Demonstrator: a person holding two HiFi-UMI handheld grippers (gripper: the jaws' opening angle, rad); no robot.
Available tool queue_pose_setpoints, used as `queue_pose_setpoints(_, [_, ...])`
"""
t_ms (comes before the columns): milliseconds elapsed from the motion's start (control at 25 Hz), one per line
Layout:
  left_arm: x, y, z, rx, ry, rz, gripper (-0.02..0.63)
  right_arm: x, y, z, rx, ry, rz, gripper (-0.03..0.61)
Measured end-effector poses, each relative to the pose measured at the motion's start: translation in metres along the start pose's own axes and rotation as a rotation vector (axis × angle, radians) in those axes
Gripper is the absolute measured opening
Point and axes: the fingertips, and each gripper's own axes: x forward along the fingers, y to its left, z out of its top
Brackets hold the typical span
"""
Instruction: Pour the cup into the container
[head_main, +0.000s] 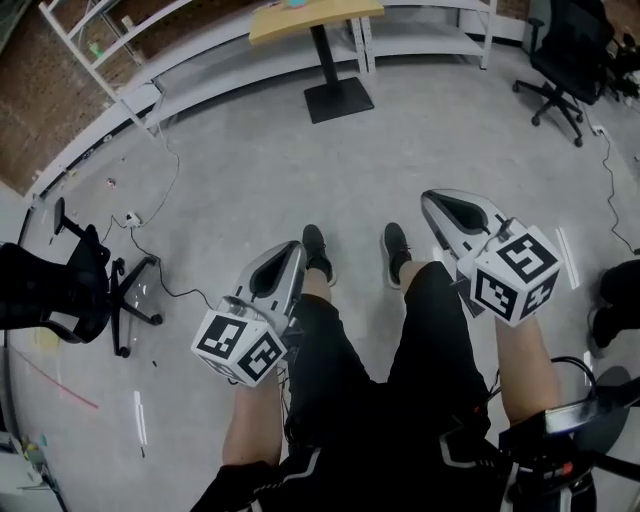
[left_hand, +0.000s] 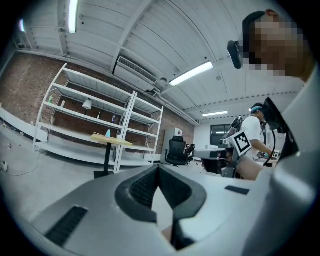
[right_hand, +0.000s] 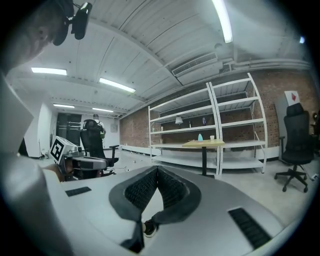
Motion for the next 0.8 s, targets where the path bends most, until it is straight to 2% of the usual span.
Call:
queue_pose_setpoints(360, [-0.092,-0.081,0.003,0.071,-0.036,-0.005,-0.007,-0.09,0.073,-0.003,0.004,-0.035,0.007,0.002])
queue_pose_setpoints(600, [-0.117,-0.103,0.005,0.095,-0.053,0.018,-0.008,-0.13,0.075,0.007,0.041,-0.097,-0.053,0.002])
queue_pose_setpoints(800, [-0.122,-0.101,0.012,0.077,-0.08,0.021,-0.008,-0.15,0.073,0.014,0.008,-0.112,-0.109,0.002])
